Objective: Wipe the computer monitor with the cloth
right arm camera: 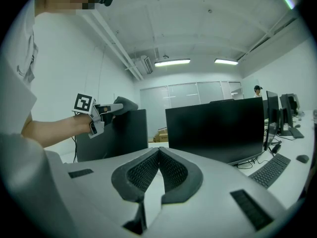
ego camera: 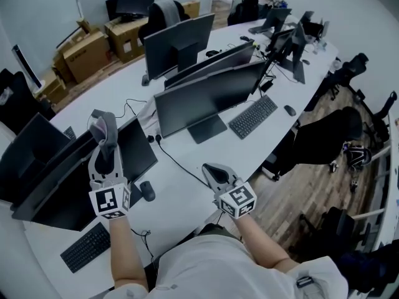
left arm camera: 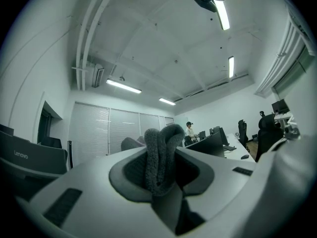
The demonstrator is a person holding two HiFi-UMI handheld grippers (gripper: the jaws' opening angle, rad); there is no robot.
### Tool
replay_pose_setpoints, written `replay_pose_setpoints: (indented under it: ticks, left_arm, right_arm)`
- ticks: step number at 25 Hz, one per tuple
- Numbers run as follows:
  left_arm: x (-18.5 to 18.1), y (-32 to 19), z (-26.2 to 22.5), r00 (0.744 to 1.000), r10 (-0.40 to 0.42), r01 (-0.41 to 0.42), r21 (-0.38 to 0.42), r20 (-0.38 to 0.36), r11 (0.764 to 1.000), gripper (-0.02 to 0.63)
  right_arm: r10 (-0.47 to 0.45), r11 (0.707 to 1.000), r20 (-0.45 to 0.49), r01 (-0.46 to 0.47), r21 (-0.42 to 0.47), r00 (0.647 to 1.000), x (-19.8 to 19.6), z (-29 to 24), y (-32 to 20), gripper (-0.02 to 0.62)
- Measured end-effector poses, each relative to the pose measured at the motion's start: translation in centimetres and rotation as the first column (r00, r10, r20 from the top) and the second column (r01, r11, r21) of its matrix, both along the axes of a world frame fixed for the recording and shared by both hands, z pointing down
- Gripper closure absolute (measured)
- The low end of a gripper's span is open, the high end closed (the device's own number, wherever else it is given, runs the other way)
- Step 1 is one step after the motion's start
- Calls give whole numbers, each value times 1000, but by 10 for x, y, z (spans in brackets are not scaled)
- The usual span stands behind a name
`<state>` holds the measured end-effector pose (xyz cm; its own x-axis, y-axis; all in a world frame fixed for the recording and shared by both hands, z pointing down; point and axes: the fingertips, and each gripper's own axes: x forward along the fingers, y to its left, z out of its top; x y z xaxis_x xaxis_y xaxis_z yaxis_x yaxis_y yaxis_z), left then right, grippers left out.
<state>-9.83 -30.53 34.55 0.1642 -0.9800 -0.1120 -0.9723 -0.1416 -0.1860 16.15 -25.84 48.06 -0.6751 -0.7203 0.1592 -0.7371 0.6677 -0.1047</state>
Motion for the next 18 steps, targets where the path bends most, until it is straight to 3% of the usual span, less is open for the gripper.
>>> replay_pose_setpoints:
  ticks: [18]
  left_arm:
    - [76,-57,2,996,38,-37,20,-78,999,505]
  right_arm:
    - [61,998,0,-61,-12,998,77,10,-19,586]
